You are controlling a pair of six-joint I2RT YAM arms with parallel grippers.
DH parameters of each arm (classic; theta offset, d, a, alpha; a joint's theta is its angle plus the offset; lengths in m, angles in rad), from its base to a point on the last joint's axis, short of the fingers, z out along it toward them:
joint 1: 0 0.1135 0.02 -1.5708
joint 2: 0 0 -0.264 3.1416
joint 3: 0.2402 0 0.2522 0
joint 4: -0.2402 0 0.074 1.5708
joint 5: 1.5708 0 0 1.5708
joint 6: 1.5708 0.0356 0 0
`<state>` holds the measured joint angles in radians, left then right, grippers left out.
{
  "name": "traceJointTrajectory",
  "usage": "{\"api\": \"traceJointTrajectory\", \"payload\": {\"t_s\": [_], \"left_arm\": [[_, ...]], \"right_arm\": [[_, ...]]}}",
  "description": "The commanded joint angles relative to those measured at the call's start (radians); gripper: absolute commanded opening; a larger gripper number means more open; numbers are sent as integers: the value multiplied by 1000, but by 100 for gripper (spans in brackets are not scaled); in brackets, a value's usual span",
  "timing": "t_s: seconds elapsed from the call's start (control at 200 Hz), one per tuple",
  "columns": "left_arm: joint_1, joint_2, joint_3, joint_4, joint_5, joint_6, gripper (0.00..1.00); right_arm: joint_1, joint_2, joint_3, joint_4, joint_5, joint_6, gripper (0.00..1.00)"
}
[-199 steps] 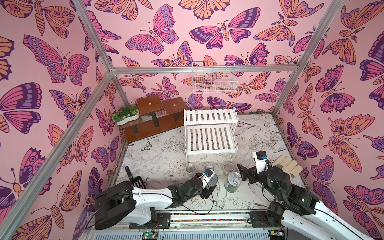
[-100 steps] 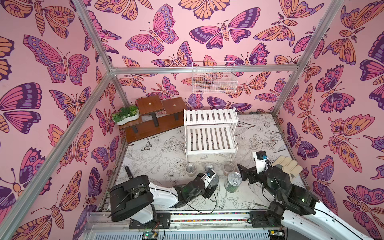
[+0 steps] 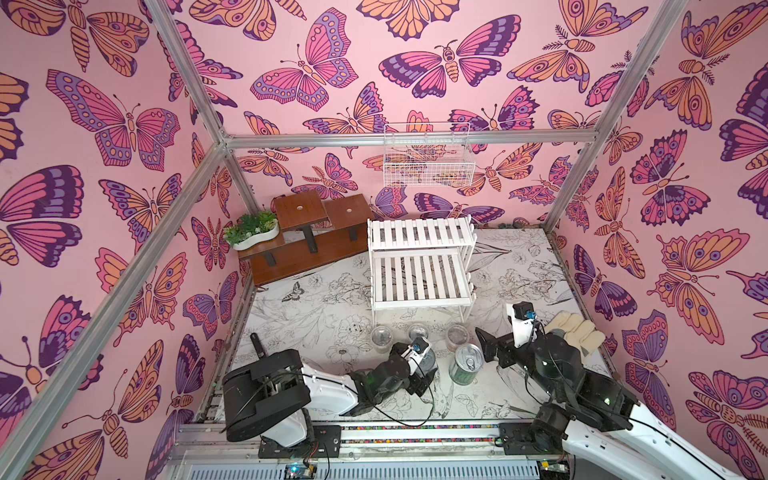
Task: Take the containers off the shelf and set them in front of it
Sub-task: Place the container at the center of the board, then reset both arms
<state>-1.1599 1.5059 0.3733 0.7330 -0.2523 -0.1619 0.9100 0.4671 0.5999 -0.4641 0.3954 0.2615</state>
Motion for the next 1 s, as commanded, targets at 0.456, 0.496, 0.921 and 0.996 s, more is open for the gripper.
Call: {"api": "traceJointTrajectory", "payload": {"t_s": [0.456, 0.496, 0.921, 0.996], "left_arm": [[-7, -278, 18, -217, -55, 48, 100], [-7, -311, 25, -255, -62, 52, 100], [41, -626, 146, -701, -341, 96, 100], [101, -675, 151, -739, -326, 85, 100]], "right_arm": [[-17, 10, 18, 0, 18, -13, 99], [-20, 11, 17, -1, 22, -14, 99], [-243, 59, 22, 13, -18, -11, 99], [-324, 68, 18, 31, -46, -7, 99]]}}
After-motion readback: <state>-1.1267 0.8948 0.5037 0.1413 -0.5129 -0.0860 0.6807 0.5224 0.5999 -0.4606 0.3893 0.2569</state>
